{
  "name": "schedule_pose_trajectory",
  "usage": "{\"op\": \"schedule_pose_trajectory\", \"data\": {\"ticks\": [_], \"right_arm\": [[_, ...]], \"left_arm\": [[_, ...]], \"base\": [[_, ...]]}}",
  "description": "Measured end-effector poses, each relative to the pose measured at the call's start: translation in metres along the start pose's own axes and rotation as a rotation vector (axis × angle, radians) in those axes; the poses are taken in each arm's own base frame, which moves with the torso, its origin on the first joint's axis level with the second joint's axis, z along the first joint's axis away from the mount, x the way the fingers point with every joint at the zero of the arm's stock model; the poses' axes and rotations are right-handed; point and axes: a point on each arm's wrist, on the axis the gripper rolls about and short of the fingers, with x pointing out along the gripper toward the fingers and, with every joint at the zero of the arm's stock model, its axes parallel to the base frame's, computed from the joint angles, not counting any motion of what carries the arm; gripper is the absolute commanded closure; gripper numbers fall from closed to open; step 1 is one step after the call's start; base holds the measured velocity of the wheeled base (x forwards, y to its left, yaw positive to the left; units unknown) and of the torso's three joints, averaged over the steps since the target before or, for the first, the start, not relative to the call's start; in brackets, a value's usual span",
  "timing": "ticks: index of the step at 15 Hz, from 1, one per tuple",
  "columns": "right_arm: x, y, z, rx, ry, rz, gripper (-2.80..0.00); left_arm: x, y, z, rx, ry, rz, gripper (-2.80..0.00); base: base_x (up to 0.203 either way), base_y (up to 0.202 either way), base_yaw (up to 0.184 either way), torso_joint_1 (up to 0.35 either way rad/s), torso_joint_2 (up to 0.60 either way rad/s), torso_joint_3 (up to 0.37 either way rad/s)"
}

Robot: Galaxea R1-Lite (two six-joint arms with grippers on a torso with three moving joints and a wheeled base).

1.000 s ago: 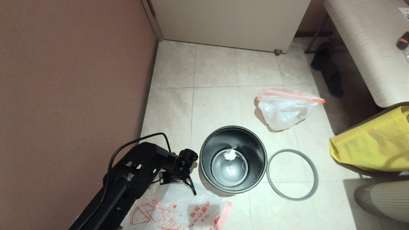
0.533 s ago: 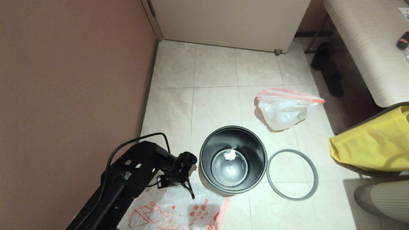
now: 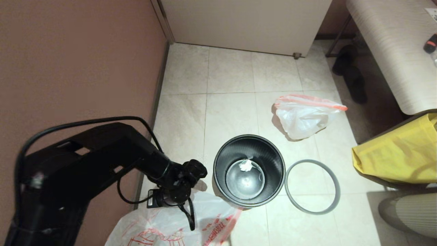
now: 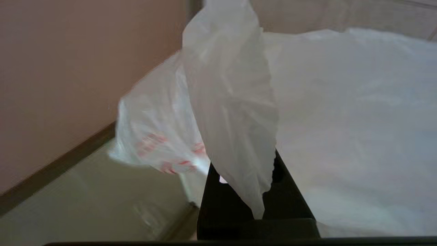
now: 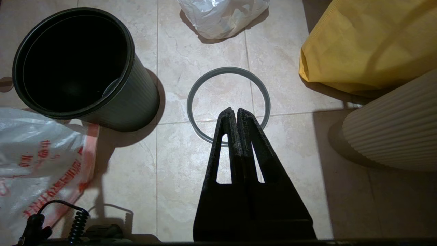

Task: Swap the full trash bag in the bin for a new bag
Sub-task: Pick up a new trash bag, then put the new garbage bag on the trash can

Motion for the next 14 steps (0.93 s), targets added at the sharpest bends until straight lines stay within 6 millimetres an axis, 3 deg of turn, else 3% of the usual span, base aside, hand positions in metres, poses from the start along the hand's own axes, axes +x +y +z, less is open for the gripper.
{"op": "schedule_pose_trajectory", "data": {"ticks": [4, 9, 11, 14], "right_arm": [[0.0, 0.0, 0.0, 0.0, 0.0, 0.0, 0.0], [0.0, 0.0, 0.0, 0.0, 0.0, 0.0, 0.0], [0.0, 0.0, 0.0, 0.0, 0.0, 0.0, 0.0], [0.0, 0.0, 0.0, 0.0, 0.0, 0.0, 0.0]], "left_arm": [[-0.077, 0.06, -0.004, 0.006, -0.111, -0.068, 0.0], [-0.19, 0.126, -0.005, 0.077, -0.324, -0.273, 0.0], [-0.223, 0.149, -0.007, 0.112, -0.378, -0.337, 0.0], [-0.255, 0.164, -0.009, 0.141, -0.465, -0.439, 0.0]], "base": [[0.0, 0.0, 0.0, 0.0, 0.0, 0.0], [0.0, 0.0, 0.0, 0.0, 0.0, 0.0], [0.0, 0.0, 0.0, 0.0, 0.0, 0.0], [0.0, 0.0, 0.0, 0.0, 0.0, 0.0]]}}
